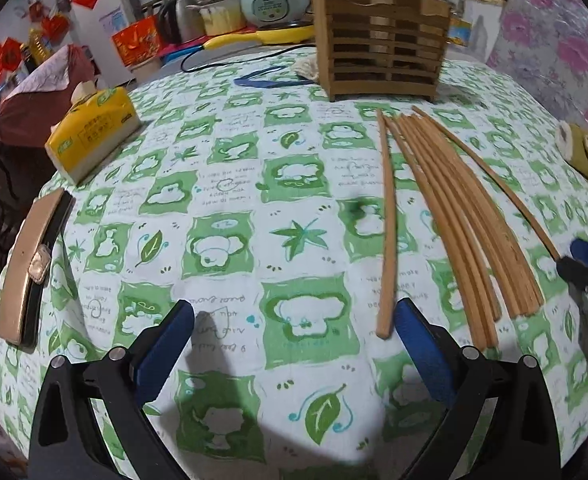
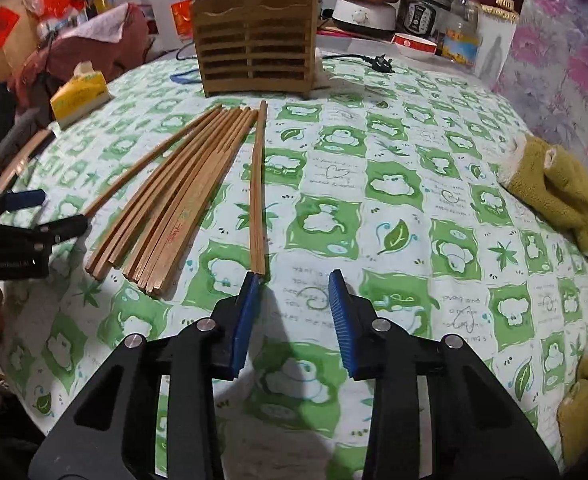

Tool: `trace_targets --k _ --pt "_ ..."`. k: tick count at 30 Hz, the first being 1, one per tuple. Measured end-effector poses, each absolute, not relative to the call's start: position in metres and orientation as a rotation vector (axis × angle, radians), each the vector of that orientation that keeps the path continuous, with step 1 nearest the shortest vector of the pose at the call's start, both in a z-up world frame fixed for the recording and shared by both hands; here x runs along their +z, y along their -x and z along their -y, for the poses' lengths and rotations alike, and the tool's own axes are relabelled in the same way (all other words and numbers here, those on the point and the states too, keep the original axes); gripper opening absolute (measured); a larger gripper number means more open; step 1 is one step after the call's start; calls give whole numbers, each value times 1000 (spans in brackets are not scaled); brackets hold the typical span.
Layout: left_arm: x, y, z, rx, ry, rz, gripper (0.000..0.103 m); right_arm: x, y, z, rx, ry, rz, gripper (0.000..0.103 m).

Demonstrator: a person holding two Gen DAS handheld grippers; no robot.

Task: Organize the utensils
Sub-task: 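Move both open tools down toward the wooden chopstick bundle, then close the right tool on one chopstick while the left tool grasps another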

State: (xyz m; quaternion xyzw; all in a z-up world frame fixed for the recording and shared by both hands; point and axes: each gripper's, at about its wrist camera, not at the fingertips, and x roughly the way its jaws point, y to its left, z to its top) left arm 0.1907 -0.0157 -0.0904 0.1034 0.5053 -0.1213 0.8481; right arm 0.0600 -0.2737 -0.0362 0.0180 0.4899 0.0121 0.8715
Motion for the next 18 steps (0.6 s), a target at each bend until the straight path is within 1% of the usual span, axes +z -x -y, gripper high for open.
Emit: trace_targets --k 3,4,5,7,8,9,10,11,12,13,14,16,18 --pt "-89 -188 20 -286 -232 -1055 97 -33 -60 269 58 -29 -993 37" --pt "-89 -186 22 -296 -239 -1050 91 -33 -62 266 67 -27 -991 37" --pt "-89 -185 24 -310 -247 -1046 88 -33 -64 264 74 -23 -992 37" --pt "-88 -183 28 -345 -251 -1036 73 -36 -68 262 83 -22 -998 37" --pt "-88 -182 29 -366 -249 -1034 69 -37 -68 262 85 -22 -1000 34" --pt "-88 -181 30 -387 -246 -1031 59 -39 -69 261 90 -20 -1008 28" --pt "-87 -181 32 -413 -242 -1030 50 -41 -69 260 99 -20 -1017 25" --pt "-87 -180 34 -431 -241 -1027 47 -41 -69 259 110 -21 -1018 20" --pt "-87 -180 37 -441 -249 -1022 42 -41 -69 257 121 -14 -1016 12" --pt "-87 -178 38 -450 -255 -1018 35 -41 -69 255 133 -9 -1013 7" --pt "-87 -176 40 -464 -260 -1015 30 -41 -68 252 149 2 -1009 7" --pt "-86 -172 42 -492 -258 -1014 7 -40 -66 248 139 27 -1000 7" --pt "-85 -168 42 -486 -253 -1014 6 -38 -64 248 136 32 -984 6"
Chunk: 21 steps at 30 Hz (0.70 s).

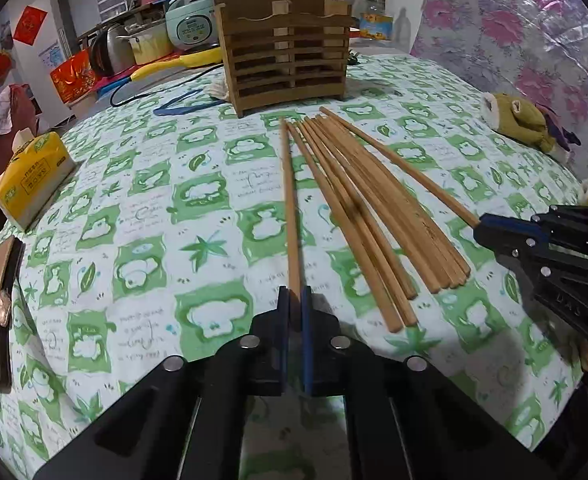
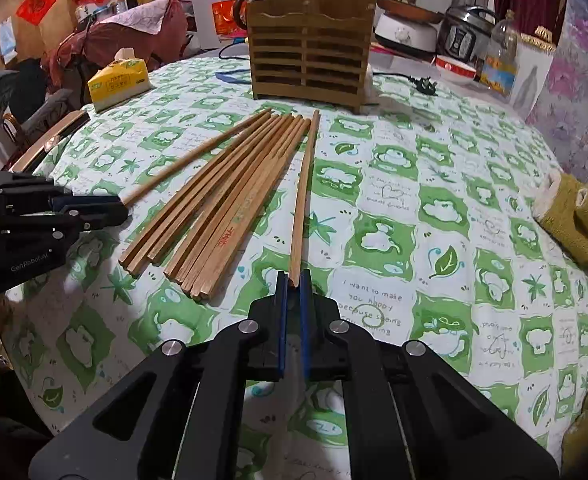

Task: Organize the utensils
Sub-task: 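Close the right tool on one chopstick while the left tool grasps another, then lift both held chopsticks and carry them above the wooden holder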

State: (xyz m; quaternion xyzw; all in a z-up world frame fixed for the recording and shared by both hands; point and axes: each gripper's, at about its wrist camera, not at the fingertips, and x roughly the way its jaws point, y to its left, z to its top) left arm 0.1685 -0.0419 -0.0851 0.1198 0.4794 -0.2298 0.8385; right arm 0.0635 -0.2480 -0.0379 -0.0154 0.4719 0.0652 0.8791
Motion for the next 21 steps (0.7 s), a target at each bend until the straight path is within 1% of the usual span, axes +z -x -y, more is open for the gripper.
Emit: trace_targets --k 5,10,15,21 --pt "-67 -164 31 -463 -201 -991 6 -19 -50 253 92 24 -908 6" --pt "-18 -155 25 -427 -196 -873 6 28 -33 258 59 32 -780 6" --pt "28 -161 28 -417 -160 -800 6 75 -28 269 57 -2 -673 6" --pt "65 -175 40 -416 -159 -748 6 102 -48 284 65 -61 -655 6"
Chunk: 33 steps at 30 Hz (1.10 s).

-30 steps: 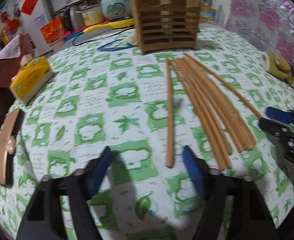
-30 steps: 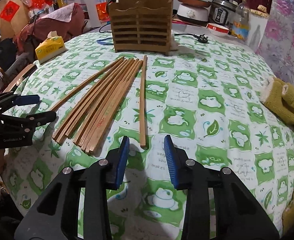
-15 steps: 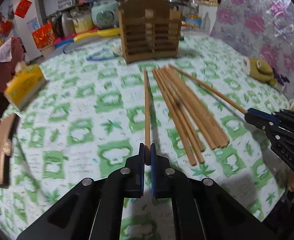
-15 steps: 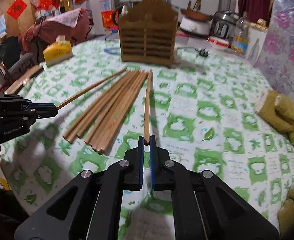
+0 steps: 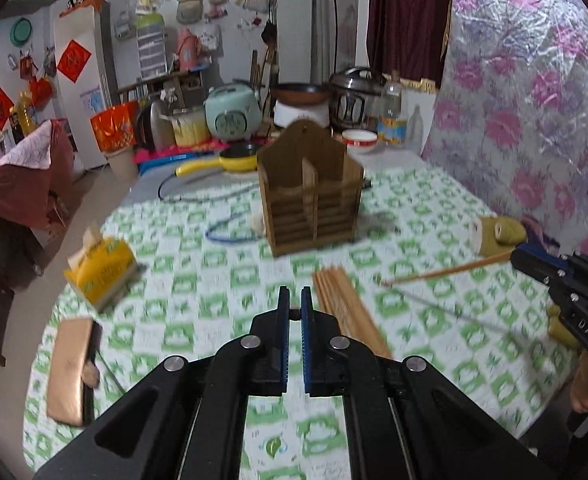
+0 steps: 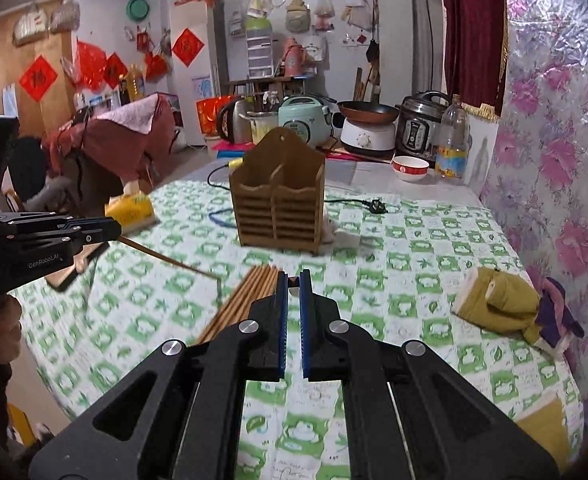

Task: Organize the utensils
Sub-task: 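Lift both held chopsticks and carry them above the wooden holder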

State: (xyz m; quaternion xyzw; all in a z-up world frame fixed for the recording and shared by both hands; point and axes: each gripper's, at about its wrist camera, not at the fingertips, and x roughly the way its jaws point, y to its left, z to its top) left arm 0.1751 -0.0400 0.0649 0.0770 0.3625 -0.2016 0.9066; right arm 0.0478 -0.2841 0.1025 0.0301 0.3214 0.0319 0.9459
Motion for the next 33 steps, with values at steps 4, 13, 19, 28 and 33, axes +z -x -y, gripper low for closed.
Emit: trace_targets --k 4,13,19,28,33 --pt "91 -195 58 -427 -167 -711 6 114 -68 290 71 -88 -645 6" --pt "153 -252 91 -425 -130 -615 6 158 -125 287 97 -95 -569 6" --pt "195 -291 94 -386 -30 -496 6 213 -164 286 116 -143 -408 6" --pt "130 -361 96 -327 32 -568 6 163 -233 290 27 -199 -384 6" --pt "98 -369 83 -318 47 -630 18 123 -253 306 14 -244 -502 11"
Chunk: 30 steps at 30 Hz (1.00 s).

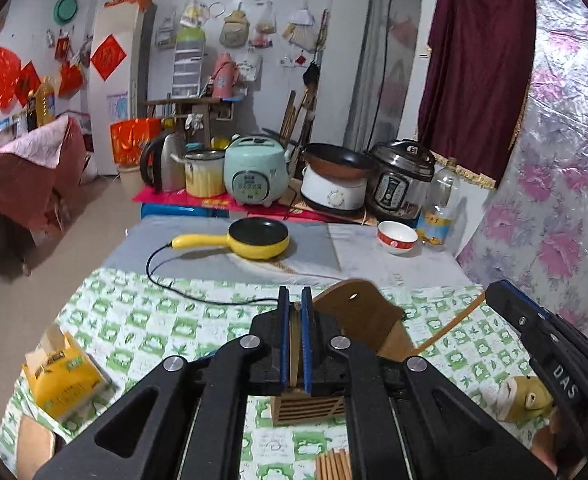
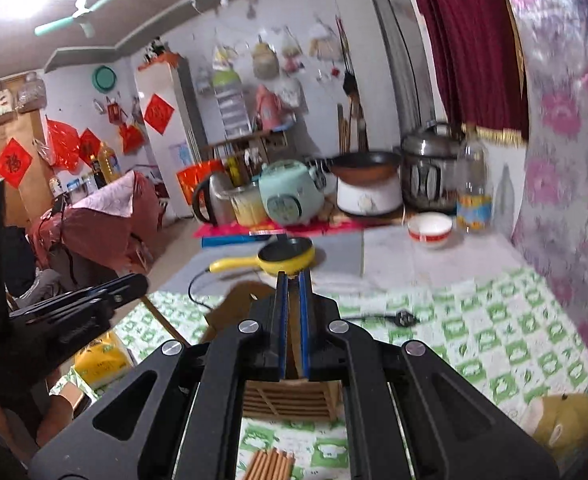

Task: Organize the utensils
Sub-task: 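Lift both held chopsticks and carry them above the wooden holder, then open both tools to drop the chopsticks into the holder, then move both open tools back to the remaining chopsticks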

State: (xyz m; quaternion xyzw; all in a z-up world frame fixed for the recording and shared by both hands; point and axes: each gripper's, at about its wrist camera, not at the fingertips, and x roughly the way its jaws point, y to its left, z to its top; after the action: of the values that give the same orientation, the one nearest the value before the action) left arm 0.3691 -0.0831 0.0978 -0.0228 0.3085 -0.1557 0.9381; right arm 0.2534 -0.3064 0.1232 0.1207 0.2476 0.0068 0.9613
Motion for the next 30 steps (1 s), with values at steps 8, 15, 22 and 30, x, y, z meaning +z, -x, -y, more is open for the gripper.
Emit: trace_targets --k 8,15,22,30 --pt "106 -346 47 -205 87 -572 88 124 -226 324 -27 -277 -477 28" --pt "95 -312 30 -165 77 -594 95 122 -181 324 -46 -279 -472 46" --pt "49 -265 19 -163 16 -677 97 96 -131 308 -58 -229 -498 66" --pt "-20 -205 19 -238 -172 -769 97 45 -82 280 -12 -75 -574 78"
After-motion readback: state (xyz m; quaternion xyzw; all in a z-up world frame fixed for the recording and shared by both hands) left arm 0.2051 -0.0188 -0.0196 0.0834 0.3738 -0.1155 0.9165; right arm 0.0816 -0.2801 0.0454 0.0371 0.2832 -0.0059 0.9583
